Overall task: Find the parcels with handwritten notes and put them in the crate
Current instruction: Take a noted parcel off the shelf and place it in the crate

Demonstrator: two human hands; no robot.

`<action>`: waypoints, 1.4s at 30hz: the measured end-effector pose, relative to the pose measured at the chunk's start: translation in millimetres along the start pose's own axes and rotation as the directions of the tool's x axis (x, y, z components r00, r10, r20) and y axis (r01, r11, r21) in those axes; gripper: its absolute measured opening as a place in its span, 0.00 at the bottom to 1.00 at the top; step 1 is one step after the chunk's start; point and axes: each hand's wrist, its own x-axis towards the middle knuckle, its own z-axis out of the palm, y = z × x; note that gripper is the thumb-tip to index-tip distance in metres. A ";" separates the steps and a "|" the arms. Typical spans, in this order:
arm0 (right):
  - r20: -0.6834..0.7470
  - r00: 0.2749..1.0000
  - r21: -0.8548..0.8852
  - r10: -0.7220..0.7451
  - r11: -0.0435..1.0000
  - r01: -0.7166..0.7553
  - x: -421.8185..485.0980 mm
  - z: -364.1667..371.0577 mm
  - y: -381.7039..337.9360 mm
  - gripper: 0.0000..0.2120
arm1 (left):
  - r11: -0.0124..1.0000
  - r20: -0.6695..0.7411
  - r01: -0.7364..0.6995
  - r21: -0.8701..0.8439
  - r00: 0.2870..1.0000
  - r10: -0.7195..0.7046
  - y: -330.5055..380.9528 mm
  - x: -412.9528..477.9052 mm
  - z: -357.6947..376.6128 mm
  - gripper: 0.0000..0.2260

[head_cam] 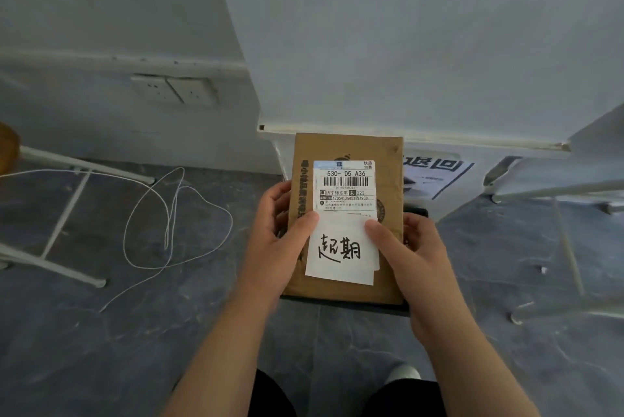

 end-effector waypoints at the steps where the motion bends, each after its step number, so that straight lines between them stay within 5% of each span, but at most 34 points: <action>1: -0.004 1.000 0.001 0.005 1.000 -0.005 13.0 3.3 15.5 0.23 | 1.000 -0.004 0.006 0.010 1.000 -0.006 -17.1 10.7 -0.6 0.20; 21: -0.027 0.990 -0.079 0.135 0.987 -0.137 249.1 36.3 265.4 0.26 | 0.985 -0.065 0.072 0.156 0.996 -0.063 -313.2 178.9 24.6 0.14; 29: -0.066 0.986 -0.118 0.154 0.980 -0.161 282.0 49.8 316.9 0.24 | 0.938 -0.092 0.087 0.335 0.994 -0.060 -361.7 207.6 24.5 0.21; 38: -0.074 0.994 -0.298 0.082 0.949 -0.101 310.8 64.9 351.5 0.26 | 0.870 -0.133 0.051 0.490 0.991 0.017 -400.6 221.6 18.8 0.09; 42: -0.120 0.992 -0.383 0.027 0.921 -0.071 322.3 78.9 365.1 0.41 | 0.877 -0.131 0.053 0.478 0.991 0.012 -411.9 227.5 20.6 0.10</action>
